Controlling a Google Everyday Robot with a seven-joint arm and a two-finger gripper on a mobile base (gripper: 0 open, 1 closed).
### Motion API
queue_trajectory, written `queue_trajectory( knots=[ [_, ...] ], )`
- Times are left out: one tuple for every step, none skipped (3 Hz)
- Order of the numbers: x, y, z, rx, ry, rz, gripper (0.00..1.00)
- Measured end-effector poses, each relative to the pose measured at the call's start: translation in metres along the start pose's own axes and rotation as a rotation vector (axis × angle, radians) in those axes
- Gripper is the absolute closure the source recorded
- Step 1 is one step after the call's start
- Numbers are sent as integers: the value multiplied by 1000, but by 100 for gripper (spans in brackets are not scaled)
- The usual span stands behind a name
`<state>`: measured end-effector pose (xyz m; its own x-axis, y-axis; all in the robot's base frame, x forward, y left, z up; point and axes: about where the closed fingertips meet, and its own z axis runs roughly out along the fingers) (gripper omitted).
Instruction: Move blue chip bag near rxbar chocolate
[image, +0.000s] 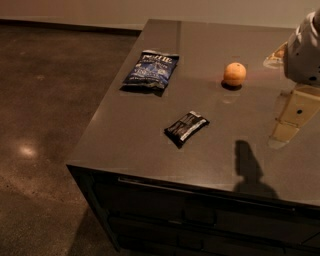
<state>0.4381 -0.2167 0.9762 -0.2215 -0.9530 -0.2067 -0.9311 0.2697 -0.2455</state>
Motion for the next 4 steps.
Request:
queue_trajectory(
  knots=[
    [0,0,0,0,0,0,0],
    [-6,-1,3,-2,-12,7,0],
    [-36,-15,19,1,-37,1,0],
    [-78,-33,42,38,-40,-31,0]
  ],
)
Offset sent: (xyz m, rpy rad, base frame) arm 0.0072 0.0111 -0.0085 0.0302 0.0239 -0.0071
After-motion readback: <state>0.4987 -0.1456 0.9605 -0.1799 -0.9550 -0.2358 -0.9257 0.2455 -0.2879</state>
